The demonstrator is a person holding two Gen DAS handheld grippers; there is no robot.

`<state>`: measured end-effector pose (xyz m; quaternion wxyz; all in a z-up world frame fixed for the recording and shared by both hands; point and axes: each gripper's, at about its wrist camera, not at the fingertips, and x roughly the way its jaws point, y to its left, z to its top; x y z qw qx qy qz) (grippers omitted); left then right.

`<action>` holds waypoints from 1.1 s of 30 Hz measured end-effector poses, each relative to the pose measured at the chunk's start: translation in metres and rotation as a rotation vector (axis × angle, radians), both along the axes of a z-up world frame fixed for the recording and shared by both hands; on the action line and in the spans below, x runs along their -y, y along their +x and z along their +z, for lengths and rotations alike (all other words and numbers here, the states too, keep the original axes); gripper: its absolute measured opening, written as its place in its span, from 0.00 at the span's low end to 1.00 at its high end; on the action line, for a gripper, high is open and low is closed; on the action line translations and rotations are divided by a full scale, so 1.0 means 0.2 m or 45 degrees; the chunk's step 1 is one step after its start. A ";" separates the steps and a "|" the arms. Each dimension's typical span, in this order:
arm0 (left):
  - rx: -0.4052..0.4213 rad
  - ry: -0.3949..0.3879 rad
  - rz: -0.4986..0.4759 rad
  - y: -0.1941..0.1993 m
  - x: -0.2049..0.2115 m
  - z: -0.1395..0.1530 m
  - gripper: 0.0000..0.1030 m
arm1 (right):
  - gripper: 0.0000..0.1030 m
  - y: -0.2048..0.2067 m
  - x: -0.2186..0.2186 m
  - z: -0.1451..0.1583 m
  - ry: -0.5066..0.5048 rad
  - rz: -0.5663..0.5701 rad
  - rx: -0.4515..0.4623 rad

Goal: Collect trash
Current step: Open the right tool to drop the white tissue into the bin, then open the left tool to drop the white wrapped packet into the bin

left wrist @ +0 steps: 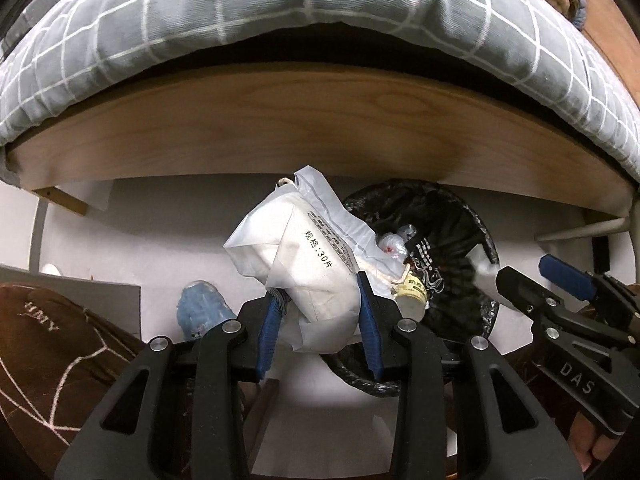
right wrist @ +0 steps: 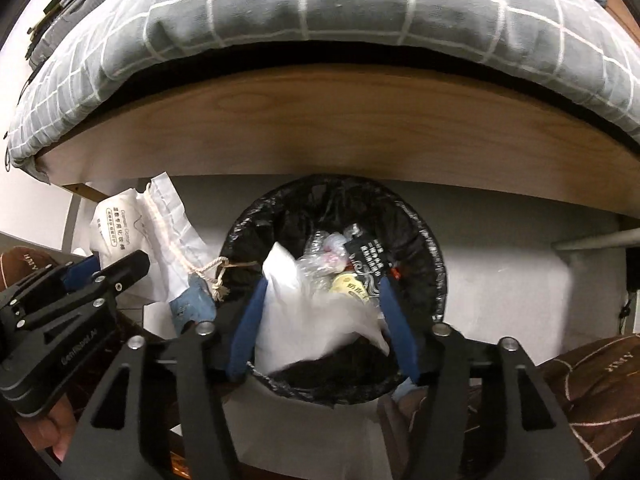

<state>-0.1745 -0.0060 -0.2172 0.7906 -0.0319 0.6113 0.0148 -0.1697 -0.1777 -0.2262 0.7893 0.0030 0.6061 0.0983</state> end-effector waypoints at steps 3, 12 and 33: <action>0.001 -0.009 -0.022 0.00 0.01 0.01 0.34 | 0.71 0.00 0.05 0.02 -0.014 -0.025 0.024; 0.022 -0.058 -0.118 0.01 0.18 0.06 0.34 | 0.93 -0.03 0.30 0.14 -0.061 -0.160 0.122; 0.006 -0.055 -0.242 0.00 0.47 -0.03 0.39 | 0.93 -0.07 0.55 0.21 -0.160 -0.286 0.182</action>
